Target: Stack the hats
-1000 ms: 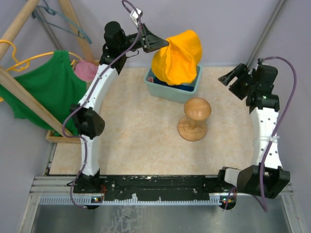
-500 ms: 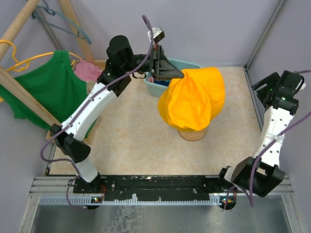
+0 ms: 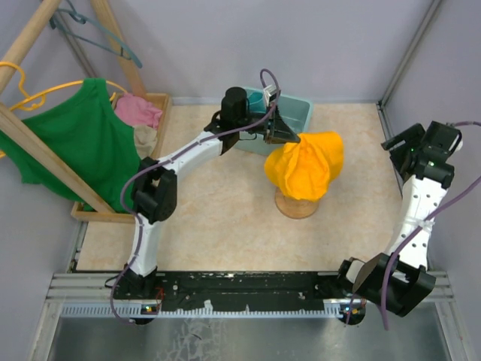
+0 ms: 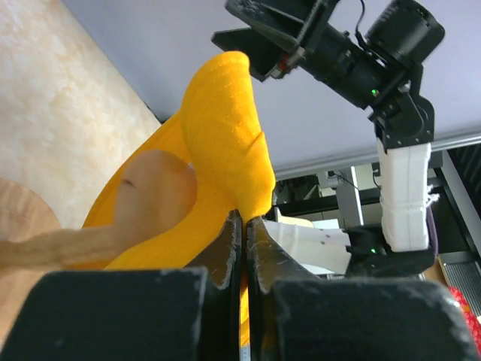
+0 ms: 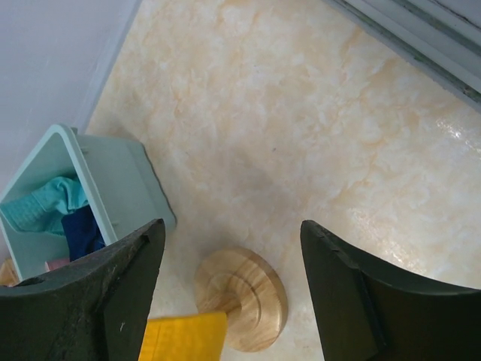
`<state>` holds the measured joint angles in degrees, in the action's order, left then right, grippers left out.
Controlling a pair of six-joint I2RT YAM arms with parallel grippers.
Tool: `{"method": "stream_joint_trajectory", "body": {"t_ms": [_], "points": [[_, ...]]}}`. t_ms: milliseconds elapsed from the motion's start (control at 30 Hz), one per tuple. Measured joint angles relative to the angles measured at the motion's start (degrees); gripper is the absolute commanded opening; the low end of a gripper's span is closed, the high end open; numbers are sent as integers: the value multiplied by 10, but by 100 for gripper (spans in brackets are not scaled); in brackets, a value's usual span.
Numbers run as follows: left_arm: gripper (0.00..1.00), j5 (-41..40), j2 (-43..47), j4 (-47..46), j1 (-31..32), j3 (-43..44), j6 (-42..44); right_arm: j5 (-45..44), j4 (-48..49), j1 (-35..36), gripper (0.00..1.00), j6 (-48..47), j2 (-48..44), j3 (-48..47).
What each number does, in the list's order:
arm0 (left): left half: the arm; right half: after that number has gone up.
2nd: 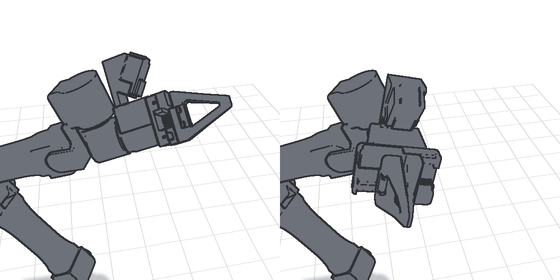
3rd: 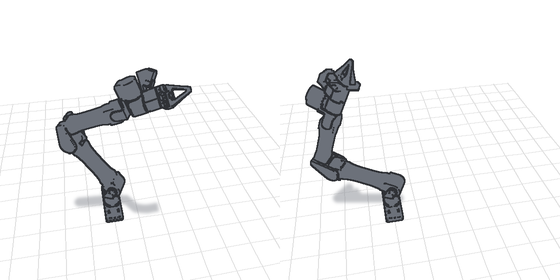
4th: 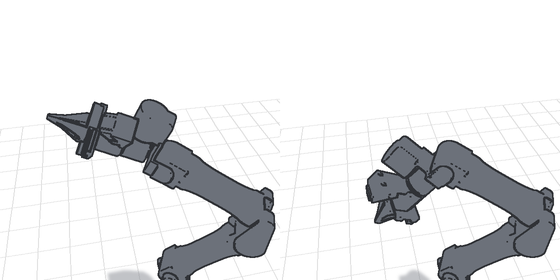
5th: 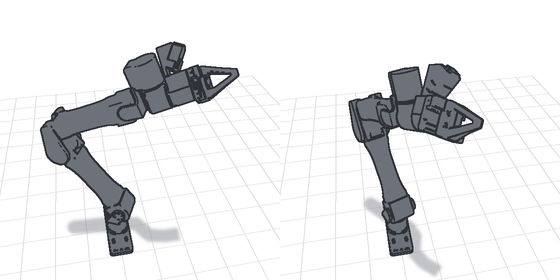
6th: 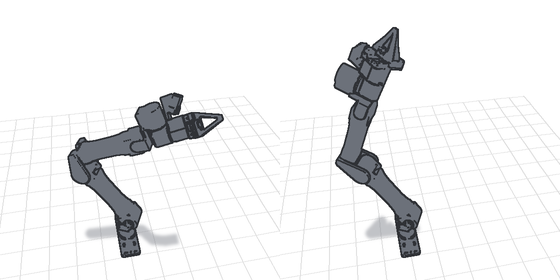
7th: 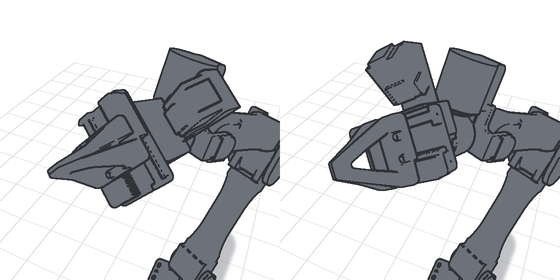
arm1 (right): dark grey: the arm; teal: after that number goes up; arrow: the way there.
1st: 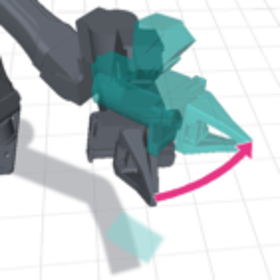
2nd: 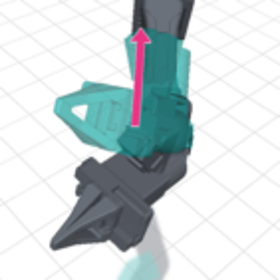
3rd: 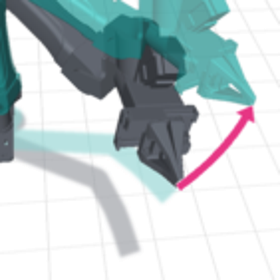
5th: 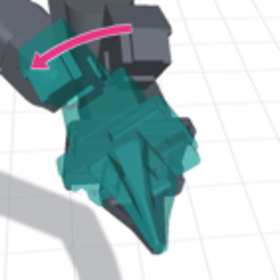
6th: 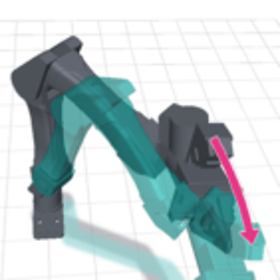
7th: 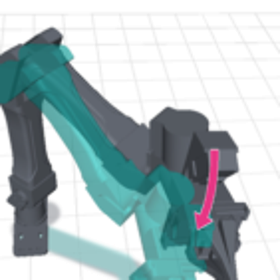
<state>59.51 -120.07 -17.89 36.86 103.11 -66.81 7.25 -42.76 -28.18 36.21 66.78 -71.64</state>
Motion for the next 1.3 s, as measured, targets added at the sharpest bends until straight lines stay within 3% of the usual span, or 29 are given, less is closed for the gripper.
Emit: {"method": "stream_joint_trajectory", "body": {"t_ms": [133, 333, 400, 500, 600, 667, 833, 1133, 1233, 1300], "points": [[0, 5, -69, 11, -5, 72, 15, 11, 12, 0, 73, 0, -5, 21], [0, 5, -76, 3, -20, 96, 34, 81, 56, 27, 75, -2, -7, 61], [19, 5, -75, 0, -27, 84, 38, 126, 94, 40, 76, 0, -8, 83], [39, 2, -67, -3, -34, 32, 48, 221, 184, 52, 77, 32, -10, 132], [43, -1, -49, -18, -42, -54, 47, 297, 267, 56, 78, 71, -7, 170], [53, -3, -33, -44, -51, -123, 33, 344, 327, 57, 79, 96, 0, 181], [55, -4, 3, -90, -72, -185, 6, 402, 428, 60, 80, 118, 22, 196], [57, -7, 134, -186, -146, -306, -12, 402, 425, 60, 79, 56, 80, 238], [64, -17, 146, -142, -170, -310, 30, 388, 405, 60, 79, 41, 82, 251], [67, -43, 140, -35, -179, -251, 105, 383, 402, 60, 79, 34, 82, 251]]}}
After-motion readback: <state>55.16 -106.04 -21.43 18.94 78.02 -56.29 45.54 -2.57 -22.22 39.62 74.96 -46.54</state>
